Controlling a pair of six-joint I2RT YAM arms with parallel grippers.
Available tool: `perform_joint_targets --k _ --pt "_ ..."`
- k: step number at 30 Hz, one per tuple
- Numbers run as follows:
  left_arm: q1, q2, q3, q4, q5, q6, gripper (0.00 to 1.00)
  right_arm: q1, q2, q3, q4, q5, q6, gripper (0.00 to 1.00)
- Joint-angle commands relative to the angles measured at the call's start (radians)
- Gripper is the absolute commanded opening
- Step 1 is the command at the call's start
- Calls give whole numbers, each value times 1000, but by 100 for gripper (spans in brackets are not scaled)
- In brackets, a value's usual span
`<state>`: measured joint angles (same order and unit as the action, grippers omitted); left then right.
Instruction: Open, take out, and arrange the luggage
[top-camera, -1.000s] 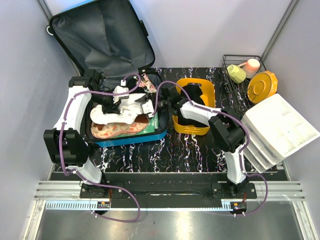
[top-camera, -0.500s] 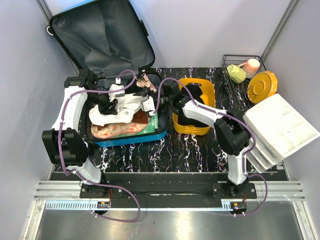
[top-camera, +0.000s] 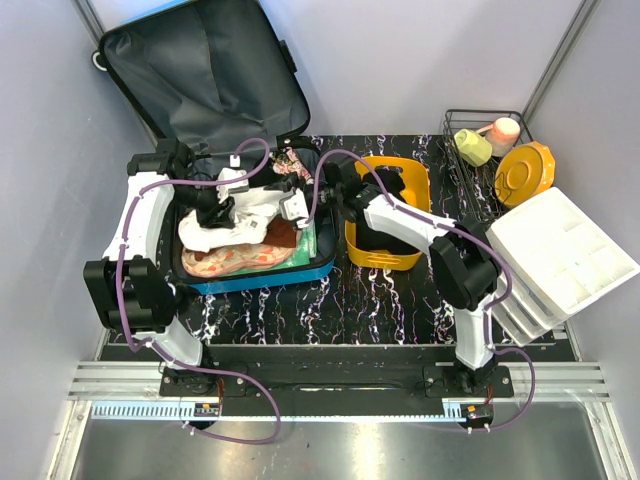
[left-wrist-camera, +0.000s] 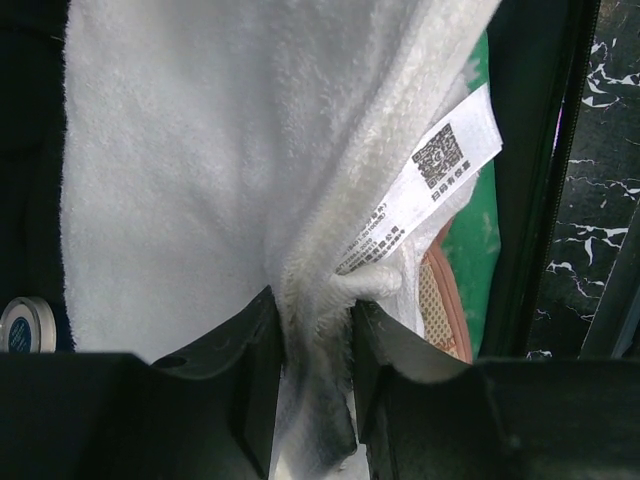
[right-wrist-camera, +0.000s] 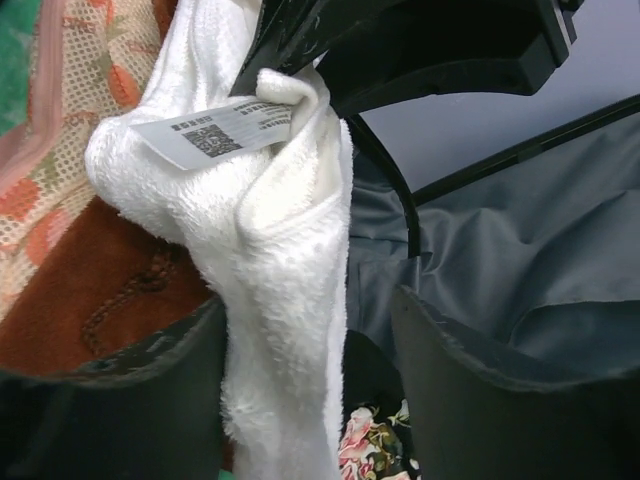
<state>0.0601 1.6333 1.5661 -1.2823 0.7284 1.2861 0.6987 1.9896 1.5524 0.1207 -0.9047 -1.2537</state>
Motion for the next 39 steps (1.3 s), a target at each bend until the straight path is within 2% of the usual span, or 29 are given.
perform_joint_targets --k 1,2,3,4,5,6,7,9,13,14,16,22,27,35,39 --pt "6 -41 6 18 62 33 34 7 46 96 2 0 14 60" --pt "6 -43 5 18 59 29 34 7 49 124 3 -5 31 55" --pt "6 -44 5 20 49 24 37 7 51 133 4 -11 46 38" --pt "6 -46 5 20 43 19 40 7 49 141 4 -11 60 30" --pt "7 -47 8 26 37 1 43 7 45 144 5 -11 65 18" --pt "13 -52 9 32 40 -14 49 7 35 141 22 -5 74 6" --pt "26 -56 12 38 45 -27 57 7 28 138 33 0 98 0" --pt "41 -64 20 61 60 -74 65 4 0 123 51 10 123 0" --pt "111 -95 31 132 88 -194 80 -7 -44 97 137 75 317 0" --pt "122 -98 41 147 94 -230 89 -10 -54 100 148 95 344 0" --pt "147 -102 55 162 105 -269 98 -19 -71 100 194 157 422 0" --pt "196 -119 95 262 149 -430 99 -42 -101 126 273 306 559 0" --pt "198 -121 109 308 154 -485 99 -60 -153 107 278 374 560 0" --pt "198 -115 100 362 189 -568 99 -142 -327 45 113 570 479 0" --pt "193 -95 107 393 209 -614 99 -172 -403 14 34 777 407 0"
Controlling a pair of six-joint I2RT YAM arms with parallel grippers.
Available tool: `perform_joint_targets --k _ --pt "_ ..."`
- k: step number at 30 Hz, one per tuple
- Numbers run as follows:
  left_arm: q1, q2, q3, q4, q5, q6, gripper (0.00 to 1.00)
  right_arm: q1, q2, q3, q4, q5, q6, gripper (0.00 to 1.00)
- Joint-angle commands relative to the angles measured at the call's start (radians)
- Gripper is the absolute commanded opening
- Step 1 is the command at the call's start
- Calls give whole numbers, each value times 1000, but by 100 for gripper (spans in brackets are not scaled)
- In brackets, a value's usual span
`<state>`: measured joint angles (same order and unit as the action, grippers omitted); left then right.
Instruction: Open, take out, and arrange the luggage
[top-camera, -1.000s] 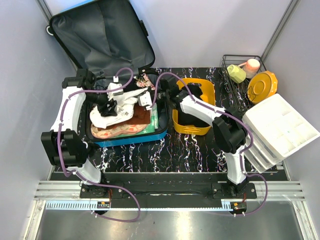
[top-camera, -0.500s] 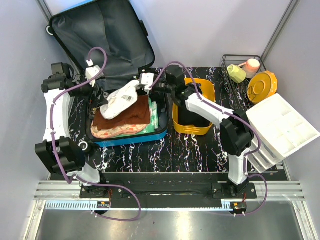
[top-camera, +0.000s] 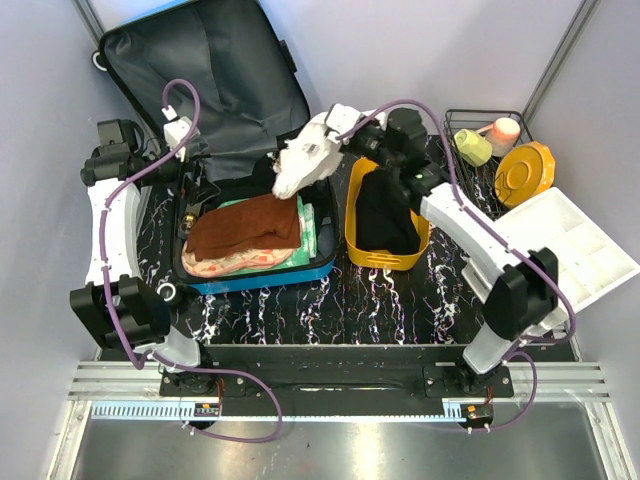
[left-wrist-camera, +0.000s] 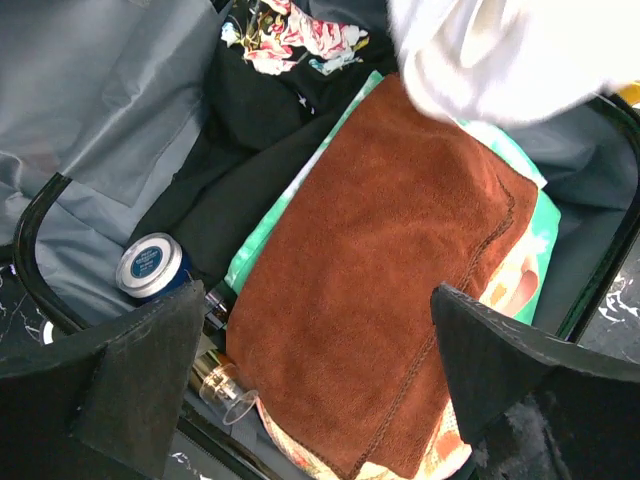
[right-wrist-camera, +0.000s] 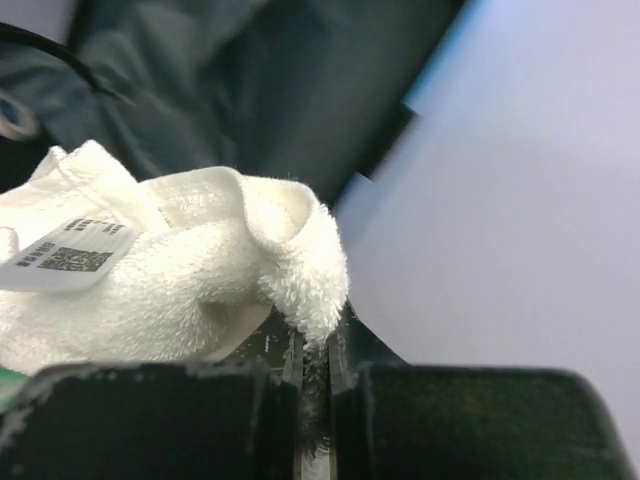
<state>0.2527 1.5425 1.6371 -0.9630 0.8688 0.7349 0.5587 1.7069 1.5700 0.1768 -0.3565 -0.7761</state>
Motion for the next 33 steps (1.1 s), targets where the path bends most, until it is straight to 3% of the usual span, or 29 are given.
perform_joint_targets --k 1,6,12,19,24,28,33 --pt "-4 2 38 76 70 -68 99 -37 -125 -1 -40 273 -84 0" --pt "-27 27 53 93 78 -100 99 -74 -99 35 -105 528 -153 0" --pt "-36 44 59 110 82 -123 99 -105 8 110 -88 707 -207 0" --pt "-36 22 14 110 64 -94 99 -114 66 110 0 791 -307 0" --pt "-36 4 -23 110 61 -83 99 -89 10 -71 78 809 -356 0" --pt "-36 2 -37 110 59 -81 99 -43 -87 -311 47 762 -315 0" --pt "-36 4 -45 109 56 -80 99 29 -170 -473 -57 742 -194 0"
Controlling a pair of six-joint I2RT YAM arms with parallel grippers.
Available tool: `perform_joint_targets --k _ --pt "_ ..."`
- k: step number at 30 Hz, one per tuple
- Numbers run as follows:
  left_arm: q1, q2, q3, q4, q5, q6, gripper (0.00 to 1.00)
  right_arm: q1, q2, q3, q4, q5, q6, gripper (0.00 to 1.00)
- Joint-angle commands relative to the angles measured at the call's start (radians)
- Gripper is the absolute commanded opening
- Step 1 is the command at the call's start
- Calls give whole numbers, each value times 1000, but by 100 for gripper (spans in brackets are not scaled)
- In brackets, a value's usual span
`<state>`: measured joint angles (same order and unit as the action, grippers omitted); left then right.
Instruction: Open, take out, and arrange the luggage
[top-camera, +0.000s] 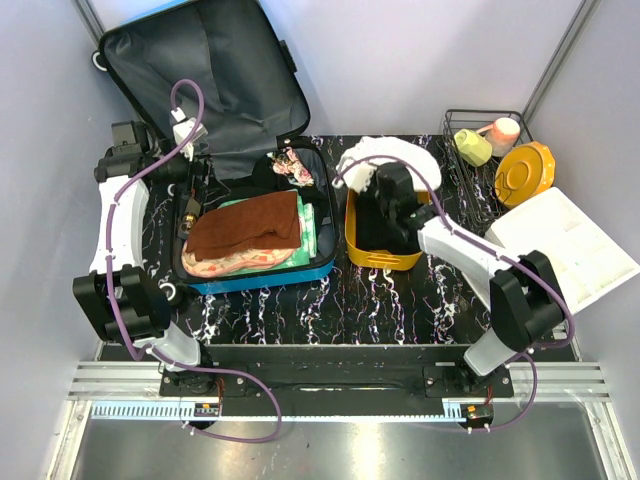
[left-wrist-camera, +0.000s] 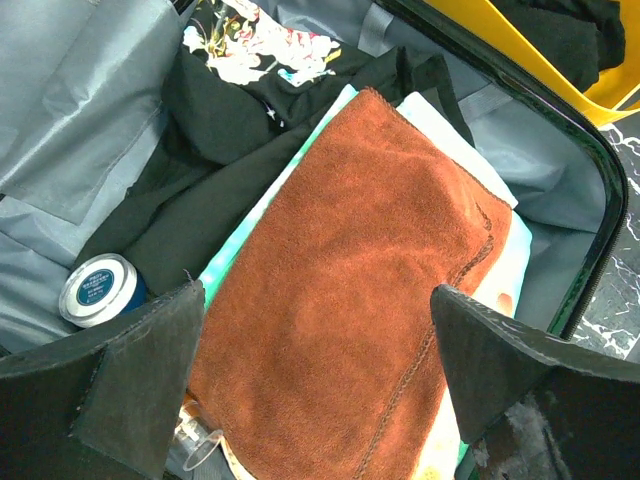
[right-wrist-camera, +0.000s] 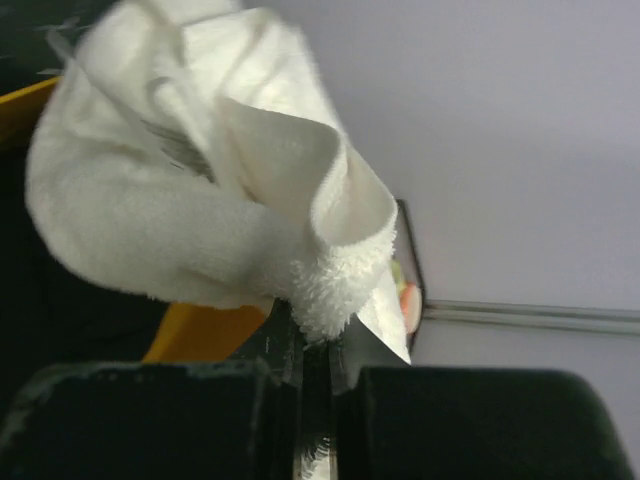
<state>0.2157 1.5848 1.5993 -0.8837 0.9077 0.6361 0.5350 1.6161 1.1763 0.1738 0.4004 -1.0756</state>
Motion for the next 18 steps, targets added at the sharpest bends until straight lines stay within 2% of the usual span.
perform_joint_targets --k 1,4,5,11,13,15,18 --pt "1 -39 -10 31 16 19 99 60 -79 -99 -74 -12 130 0" --pt "1 -40 -22 31 14 19 99 82 -53 -96 -172 -17 241 0" --pt "1 -39 -24 31 14 20 99 82 -35 -92 -263 -38 273 0" --pt "-9 -43 -38 -10 -23 53 99 89 16 -14 -541 -133 482 0" --pt "-25 -46 -41 -56 -46 92 99 88 16 25 -623 -169 531 13" --pt "-47 -48 -41 -98 -55 134 99 88 13 60 -687 -247 575 33" --pt "-103 -60 -67 -198 -90 267 99 86 10 158 -815 -365 635 77"
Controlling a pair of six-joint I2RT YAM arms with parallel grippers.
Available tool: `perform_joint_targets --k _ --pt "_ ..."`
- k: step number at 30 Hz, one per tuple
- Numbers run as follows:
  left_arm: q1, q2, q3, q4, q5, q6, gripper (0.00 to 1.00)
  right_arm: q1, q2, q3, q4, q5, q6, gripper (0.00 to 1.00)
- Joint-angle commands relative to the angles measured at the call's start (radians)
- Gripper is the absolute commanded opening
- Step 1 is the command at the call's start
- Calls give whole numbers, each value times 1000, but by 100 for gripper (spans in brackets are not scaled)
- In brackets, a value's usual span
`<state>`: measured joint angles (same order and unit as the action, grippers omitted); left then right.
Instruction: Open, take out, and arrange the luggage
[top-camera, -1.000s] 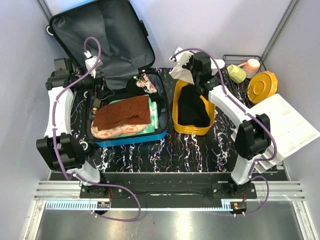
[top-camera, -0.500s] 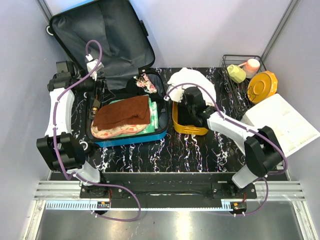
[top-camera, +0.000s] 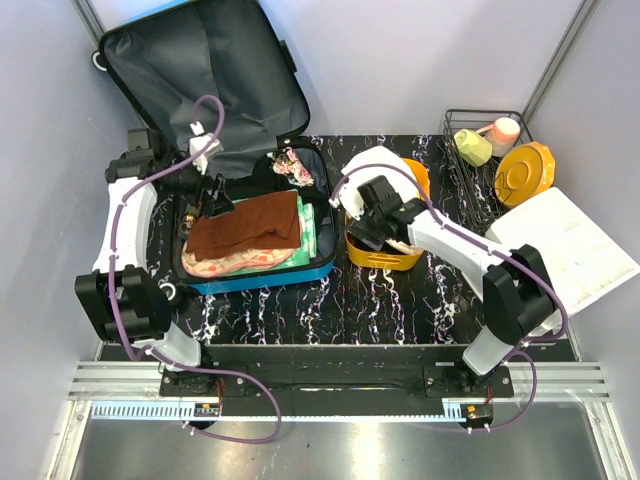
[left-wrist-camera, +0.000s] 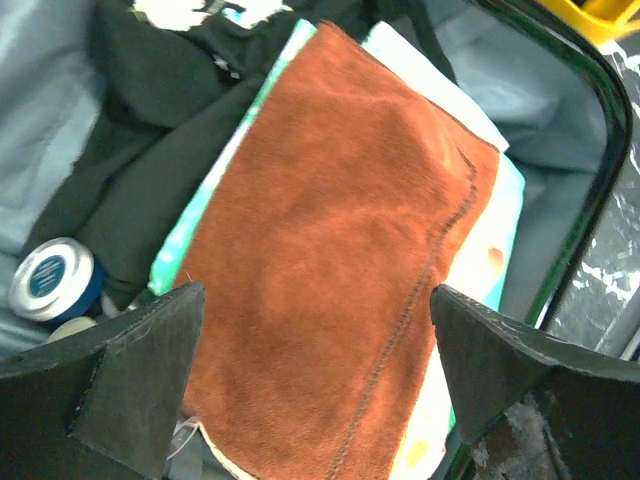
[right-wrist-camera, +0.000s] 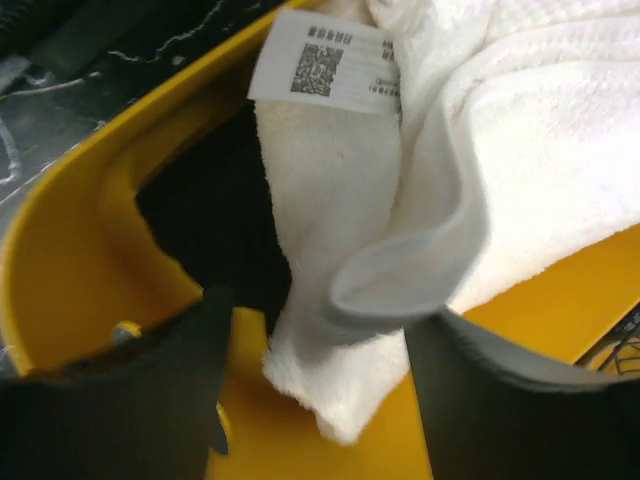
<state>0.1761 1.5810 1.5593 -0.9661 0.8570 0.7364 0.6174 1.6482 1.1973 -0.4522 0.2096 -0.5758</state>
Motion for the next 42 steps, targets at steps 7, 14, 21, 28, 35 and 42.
perform_joint_targets --k 7,14,21,28,35,42 --pt "-206 -81 -146 -74 -147 291 99 -31 -67 295 -261 -326 203 100" --pt "-302 -50 -255 67 -271 340 99 -59 -65 357 -238 -355 235 100" --pt "-308 -41 -271 109 -269 385 83 -65 -143 211 -77 -430 157 100" --pt "-306 -55 -269 107 -263 402 62 -64 -218 12 289 -645 39 100" --pt "-357 -134 -329 196 -170 331 88 -65 -111 18 437 -716 11 100" --pt "-447 -133 -416 417 -225 259 86 -76 -107 5 443 -713 25 100"
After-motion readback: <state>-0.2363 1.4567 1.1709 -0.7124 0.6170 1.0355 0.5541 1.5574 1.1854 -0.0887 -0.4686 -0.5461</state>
